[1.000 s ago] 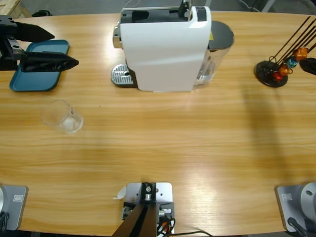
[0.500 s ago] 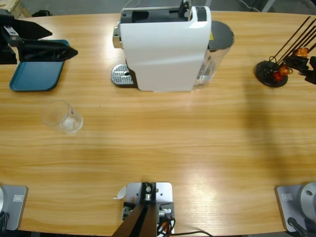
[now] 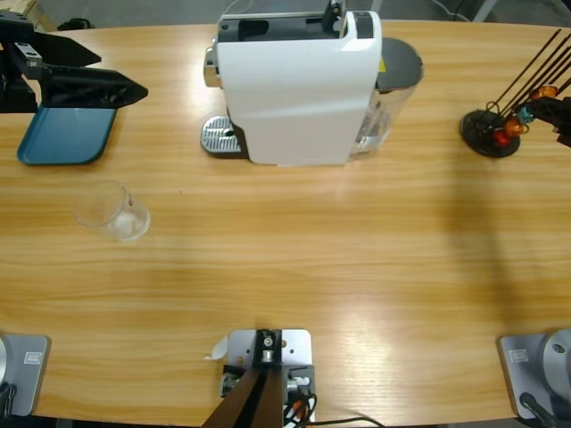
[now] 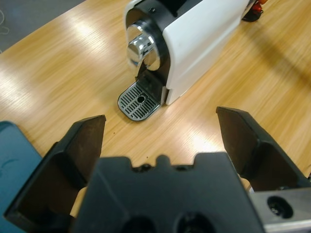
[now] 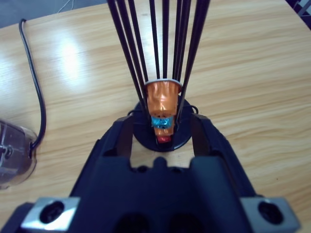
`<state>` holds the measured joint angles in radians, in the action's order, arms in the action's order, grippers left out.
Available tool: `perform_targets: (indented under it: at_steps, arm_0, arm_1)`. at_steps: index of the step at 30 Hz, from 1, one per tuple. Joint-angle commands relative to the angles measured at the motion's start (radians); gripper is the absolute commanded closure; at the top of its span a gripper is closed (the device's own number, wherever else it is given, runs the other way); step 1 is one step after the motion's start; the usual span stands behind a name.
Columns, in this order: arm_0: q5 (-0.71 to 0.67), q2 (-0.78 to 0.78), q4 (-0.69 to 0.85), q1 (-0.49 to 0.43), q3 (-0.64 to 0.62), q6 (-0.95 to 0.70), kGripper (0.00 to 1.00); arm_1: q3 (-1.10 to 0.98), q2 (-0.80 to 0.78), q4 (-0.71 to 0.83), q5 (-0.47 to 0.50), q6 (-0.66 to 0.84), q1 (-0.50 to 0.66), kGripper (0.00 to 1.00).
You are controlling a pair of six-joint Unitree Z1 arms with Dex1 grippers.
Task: Pour coffee
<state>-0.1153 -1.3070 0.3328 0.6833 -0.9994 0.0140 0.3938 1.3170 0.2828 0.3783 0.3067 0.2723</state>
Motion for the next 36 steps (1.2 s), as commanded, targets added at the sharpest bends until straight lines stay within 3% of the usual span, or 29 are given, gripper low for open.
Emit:
perform_targets:
  at_steps: [1, 6, 8, 12, 14, 22, 25, 28, 31, 36]
  arm_0:
    - [0.008, -0.052, 0.011, 0.035, -0.013, 0.009, 0.009]
    - [0.008, -0.058, 0.011, 0.039, -0.013, 0.009, 0.009]
    - [0.008, -0.055, 0.014, 0.039, -0.011, 0.009, 0.012]
    - [0.008, -0.058, 0.014, 0.039, -0.011, 0.009, 0.011]
    - [0.008, -0.06, 0.014, 0.039, -0.013, 0.009, 0.012]
    - [0.006, -0.065, 0.014, 0.039, -0.008, 0.011, 0.011]
    - [0.006, -0.064, 0.014, 0.039, -0.005, 0.011, 0.013]
    - [0.006, -0.066, 0.014, 0.039, -0.004, 0.011, 0.013]
    - [0.005, -0.066, 0.014, 0.039, -0.005, 0.011, 0.012]
    - [0.005, -0.066, 0.014, 0.039, -0.004, 0.013, 0.013]
  arm_1:
    - [-0.035, 0.073, 0.048, 0.002, -0.017, -0.019, 0.493]
    - [-0.039, 0.073, 0.061, 0.007, -0.024, -0.027, 0.501]
    - [-0.045, 0.07, 0.072, 0.01, -0.036, -0.027, 0.614]
    - [-0.047, 0.074, 0.078, 0.01, -0.044, -0.028, 0.643]
    - [-0.048, 0.077, 0.084, 0.01, -0.052, -0.028, 0.731]
    - [-0.048, 0.085, 0.095, 0.013, -0.055, -0.032, 0.741]
    - [-0.049, 0.085, 0.099, 0.018, -0.064, -0.036, 0.86]
    - [-0.048, 0.087, 0.101, 0.018, -0.064, -0.038, 0.867]
    - [-0.05, 0.088, 0.103, 0.023, -0.067, -0.041, 0.995]
    - [-0.052, 0.087, 0.108, 0.025, -0.067, -0.042, 1.0]
